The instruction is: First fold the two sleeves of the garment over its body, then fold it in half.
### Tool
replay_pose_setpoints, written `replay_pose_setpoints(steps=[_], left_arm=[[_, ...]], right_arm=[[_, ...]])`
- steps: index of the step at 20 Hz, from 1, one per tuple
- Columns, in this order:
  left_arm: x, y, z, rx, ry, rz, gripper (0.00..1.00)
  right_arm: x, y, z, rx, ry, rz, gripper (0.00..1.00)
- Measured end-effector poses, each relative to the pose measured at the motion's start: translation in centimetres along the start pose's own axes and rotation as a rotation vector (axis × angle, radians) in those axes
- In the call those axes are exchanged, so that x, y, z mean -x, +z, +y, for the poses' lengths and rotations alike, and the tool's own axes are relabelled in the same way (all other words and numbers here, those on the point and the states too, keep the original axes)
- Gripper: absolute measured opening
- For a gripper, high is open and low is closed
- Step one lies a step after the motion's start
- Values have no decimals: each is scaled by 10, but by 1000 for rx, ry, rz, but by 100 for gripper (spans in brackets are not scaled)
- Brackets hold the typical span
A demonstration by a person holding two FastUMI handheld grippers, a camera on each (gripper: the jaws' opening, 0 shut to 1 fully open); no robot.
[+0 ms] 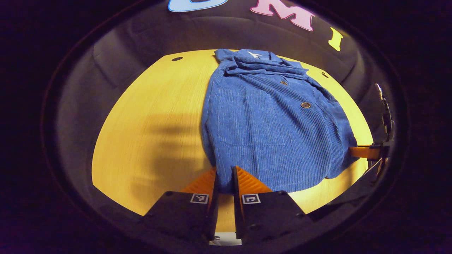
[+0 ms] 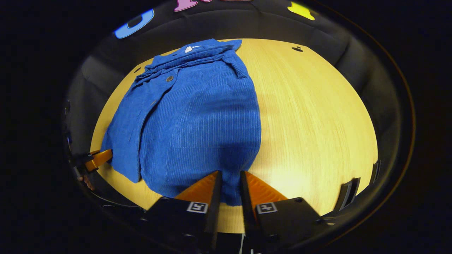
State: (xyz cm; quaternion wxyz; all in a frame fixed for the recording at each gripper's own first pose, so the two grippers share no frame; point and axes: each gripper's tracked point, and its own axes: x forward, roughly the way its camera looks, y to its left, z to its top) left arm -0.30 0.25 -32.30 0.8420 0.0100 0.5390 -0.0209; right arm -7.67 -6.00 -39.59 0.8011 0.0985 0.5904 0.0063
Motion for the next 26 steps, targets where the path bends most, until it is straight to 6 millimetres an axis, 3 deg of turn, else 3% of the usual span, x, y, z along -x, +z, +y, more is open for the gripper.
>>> replay_pose_setpoints(steps=[1, 2, 3, 6, 9, 13, 17, 20, 26], left_arm=[[0, 2, 0, 9, 5, -9, 16], [2, 0, -4, 42, 6, -4, 9], [2, 2, -9, 48, -11, -9, 2], [6, -1, -24, 147, -113, -7, 2], [10, -3, -30, 208, -142, 8, 0], [37, 38, -30, 179, -150, -64, 0], [53, 110, -24, 104, -134, -167, 0], [55, 179, -11, 55, -63, -275, 0], [39, 336, 0, 71, -19, -481, 0]], right_arm=[[-1, 0, 0, -18, 5, -6, 25], [-1, 3, 1, -44, 16, -18, 11], [0, 4, 2, -54, 36, -17, 5], [-1, 5, 2, -58, 52, -15, 5], [5, 19, 12, -44, 81, -29, 5], [25, 88, 23, -24, 118, -138, 5], [42, 183, 27, 1, 149, -274, 5], [43, 249, 32, 5, 181, -343, 5], [16, 386, 31, 21, 204, -468, 5]])
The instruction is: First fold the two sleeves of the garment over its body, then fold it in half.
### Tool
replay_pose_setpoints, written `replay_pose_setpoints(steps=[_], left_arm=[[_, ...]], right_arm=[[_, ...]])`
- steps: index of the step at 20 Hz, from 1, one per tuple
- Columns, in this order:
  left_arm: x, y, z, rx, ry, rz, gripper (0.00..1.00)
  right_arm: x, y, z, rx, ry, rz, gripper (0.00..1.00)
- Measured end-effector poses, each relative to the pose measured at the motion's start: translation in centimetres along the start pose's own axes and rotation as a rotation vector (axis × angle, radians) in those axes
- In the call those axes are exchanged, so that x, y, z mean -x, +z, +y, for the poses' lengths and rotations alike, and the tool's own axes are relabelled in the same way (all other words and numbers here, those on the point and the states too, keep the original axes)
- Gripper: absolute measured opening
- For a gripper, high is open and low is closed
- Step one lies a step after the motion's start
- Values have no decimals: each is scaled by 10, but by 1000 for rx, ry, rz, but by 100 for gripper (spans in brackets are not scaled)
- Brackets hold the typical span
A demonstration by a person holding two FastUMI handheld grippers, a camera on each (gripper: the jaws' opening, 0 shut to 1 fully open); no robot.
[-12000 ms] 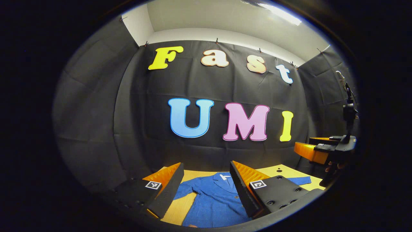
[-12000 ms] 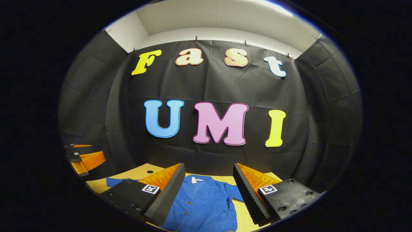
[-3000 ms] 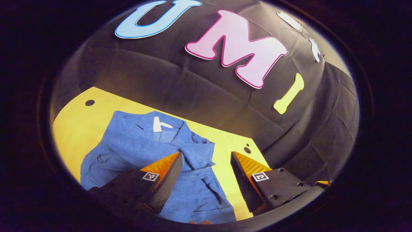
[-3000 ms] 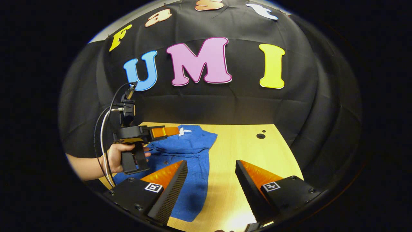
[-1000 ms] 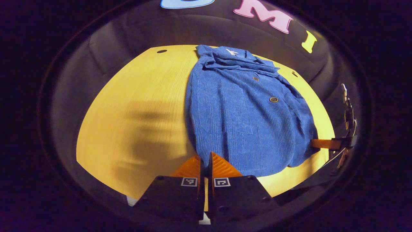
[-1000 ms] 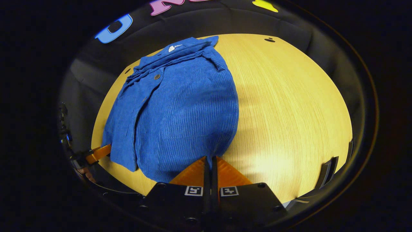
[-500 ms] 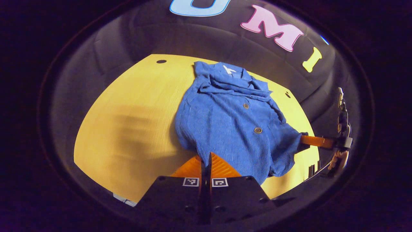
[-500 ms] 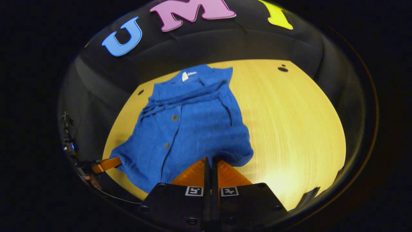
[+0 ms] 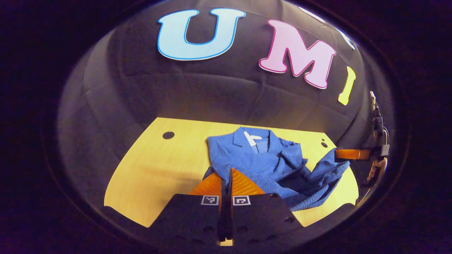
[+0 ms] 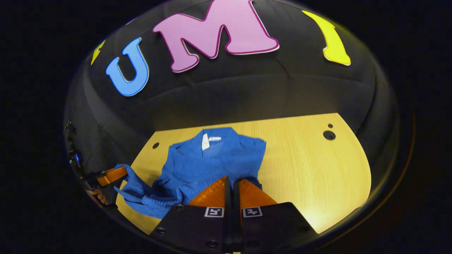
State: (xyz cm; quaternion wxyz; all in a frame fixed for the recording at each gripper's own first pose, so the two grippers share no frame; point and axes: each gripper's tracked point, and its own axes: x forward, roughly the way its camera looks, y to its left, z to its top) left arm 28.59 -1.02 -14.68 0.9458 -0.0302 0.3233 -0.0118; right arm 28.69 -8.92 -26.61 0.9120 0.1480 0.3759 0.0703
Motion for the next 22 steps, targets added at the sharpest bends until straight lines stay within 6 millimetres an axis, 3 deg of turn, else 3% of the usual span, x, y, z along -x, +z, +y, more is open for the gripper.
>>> replay_pose_setpoints(steps=[3, 5, 7, 9, 10, 11, 12, 14, 16, 18, 22], left_arm=[[-60, 55, 8, 8, 27, -124, 0], [-103, 74, 15, 24, 46, -146, 0], [-147, 82, 27, 35, 76, -152, 0], [-182, 83, 31, 40, 86, -137, 0], [-193, 81, 33, 26, 84, -127, 0], [-197, 79, 28, 8, 70, -112, 8], [-197, 67, 26, -15, 87, -49, 33], [-182, 65, 25, -48, 160, -74, 82], [-150, 70, 6, -68, 148, -145, 83], [-107, 75, -14, -95, 145, -220, 83], [-19, 77, -54, -146, 113, -367, 83]], right_arm=[[-59, 50, -7, 21, -12, -63, 4], [-100, 71, -15, 45, -29, -97, 4], [-140, 77, -30, 67, -68, -104, 5], [-177, 70, -46, 96, -117, -77, 4], [-189, 67, -56, 118, -152, -77, 7], [-190, 65, -63, 140, -175, -71, 14], [-186, 67, -64, 153, -172, -81, 42], [-169, 77, -59, 151, -149, -151, 98], [-138, 89, -51, 127, -131, -236, 97], [-107, 94, -29, 66, -35, -313, 99], [-40, 77, -18, 130, -44, -343, 98]])
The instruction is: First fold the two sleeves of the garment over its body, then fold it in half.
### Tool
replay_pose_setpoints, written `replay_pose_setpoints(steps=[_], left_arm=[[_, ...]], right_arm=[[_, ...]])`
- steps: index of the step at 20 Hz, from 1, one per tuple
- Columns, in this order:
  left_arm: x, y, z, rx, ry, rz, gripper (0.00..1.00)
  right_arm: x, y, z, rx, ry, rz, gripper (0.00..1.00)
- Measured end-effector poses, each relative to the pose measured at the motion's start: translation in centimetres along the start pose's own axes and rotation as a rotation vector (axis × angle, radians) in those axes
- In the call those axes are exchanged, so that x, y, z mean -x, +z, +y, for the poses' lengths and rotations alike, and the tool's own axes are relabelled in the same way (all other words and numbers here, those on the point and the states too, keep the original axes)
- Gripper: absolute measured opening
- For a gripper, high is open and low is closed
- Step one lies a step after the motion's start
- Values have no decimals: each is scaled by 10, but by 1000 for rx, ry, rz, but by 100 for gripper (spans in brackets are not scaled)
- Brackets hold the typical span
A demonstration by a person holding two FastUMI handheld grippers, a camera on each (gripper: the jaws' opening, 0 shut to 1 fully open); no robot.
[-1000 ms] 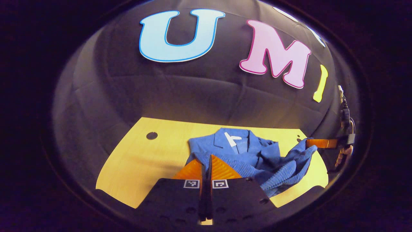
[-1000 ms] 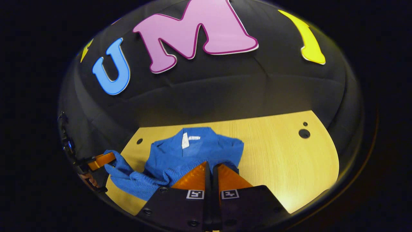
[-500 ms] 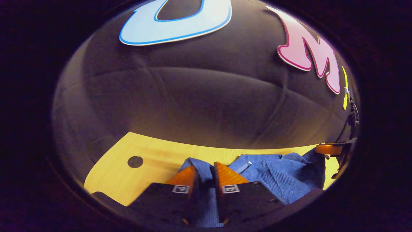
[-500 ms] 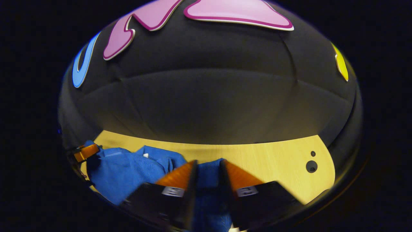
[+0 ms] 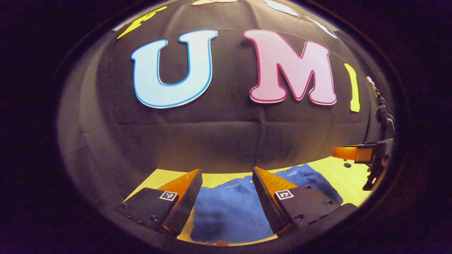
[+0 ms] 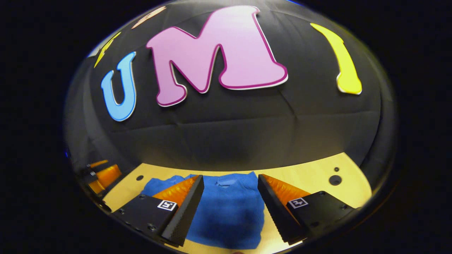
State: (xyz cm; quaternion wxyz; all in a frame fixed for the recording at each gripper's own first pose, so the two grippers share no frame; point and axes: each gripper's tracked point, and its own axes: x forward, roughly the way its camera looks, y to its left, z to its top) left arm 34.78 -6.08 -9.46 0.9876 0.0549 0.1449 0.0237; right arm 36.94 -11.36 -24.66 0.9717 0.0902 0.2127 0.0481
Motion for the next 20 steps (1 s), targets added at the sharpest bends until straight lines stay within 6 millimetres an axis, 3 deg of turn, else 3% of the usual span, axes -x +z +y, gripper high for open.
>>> replay_pose_setpoints(steps=[3, 6, 10, 12, 16, 18, 20], left_arm=[[69, 18, -18, 92, -60, -67, 82], [128, 51, -31, 123, -117, -227, 80], [221, 49, -9, 35, -84, -308, 80], [261, 43, 9, 39, -43, -318, 80], [335, 13, 22, 118, -15, -330, 80], [364, 1, 26, 124, 2, -333, 80], [386, -7, 28, 120, 5, -345, 80]], right_arm=[[58, 19, 25, 95, 11, -76, 98], [128, 62, 45, 191, -9, -242, 98], [220, 93, 82, 228, 4, -395, 96], [250, 88, 90, 250, 0, -401, 96], [314, 54, 112, 243, 47, -347, 96], [350, 31, 123, 265, 62, -318, 96], [373, 13, 134, 283, 82, -295, 96]])
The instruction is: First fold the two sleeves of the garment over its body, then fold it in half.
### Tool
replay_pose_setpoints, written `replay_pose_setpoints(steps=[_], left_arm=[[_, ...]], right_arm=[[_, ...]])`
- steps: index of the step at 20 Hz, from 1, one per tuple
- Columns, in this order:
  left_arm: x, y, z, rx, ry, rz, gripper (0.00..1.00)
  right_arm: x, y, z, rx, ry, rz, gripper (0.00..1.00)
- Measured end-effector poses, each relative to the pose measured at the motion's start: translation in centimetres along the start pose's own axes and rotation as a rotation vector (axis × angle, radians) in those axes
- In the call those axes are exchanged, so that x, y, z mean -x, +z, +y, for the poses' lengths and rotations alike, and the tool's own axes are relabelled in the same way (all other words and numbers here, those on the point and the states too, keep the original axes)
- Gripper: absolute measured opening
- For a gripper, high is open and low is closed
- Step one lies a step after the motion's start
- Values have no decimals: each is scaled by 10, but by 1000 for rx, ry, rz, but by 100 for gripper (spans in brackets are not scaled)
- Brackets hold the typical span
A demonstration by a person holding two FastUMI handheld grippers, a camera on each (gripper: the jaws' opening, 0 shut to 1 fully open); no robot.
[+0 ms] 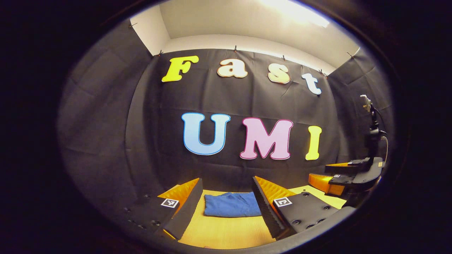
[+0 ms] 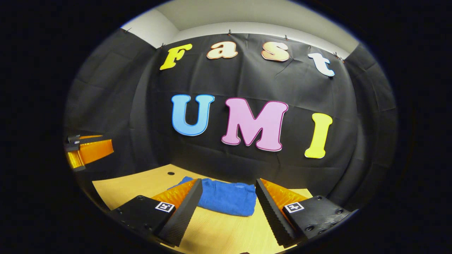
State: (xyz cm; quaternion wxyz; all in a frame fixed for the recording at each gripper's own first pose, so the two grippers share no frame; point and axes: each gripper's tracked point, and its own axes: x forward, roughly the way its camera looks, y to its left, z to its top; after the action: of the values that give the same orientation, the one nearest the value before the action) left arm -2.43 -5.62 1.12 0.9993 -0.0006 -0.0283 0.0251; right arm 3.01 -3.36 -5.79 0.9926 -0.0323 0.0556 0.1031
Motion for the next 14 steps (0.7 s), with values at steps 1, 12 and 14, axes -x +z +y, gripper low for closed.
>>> replay_pose_setpoints(steps=[1, 12, 14], left_arm=[[7, 0, 1, -2, -4, -2, 80], [35, -2, 33, -40, -6, 17, 80], [34, -1, 33, -42, -16, 18, 80]], right_arm=[[9, -2, 8, -3, 9, 7, 96], [34, 16, 51, -47, 20, -23, 96], [40, 16, 46, -57, 5, -23, 96]])
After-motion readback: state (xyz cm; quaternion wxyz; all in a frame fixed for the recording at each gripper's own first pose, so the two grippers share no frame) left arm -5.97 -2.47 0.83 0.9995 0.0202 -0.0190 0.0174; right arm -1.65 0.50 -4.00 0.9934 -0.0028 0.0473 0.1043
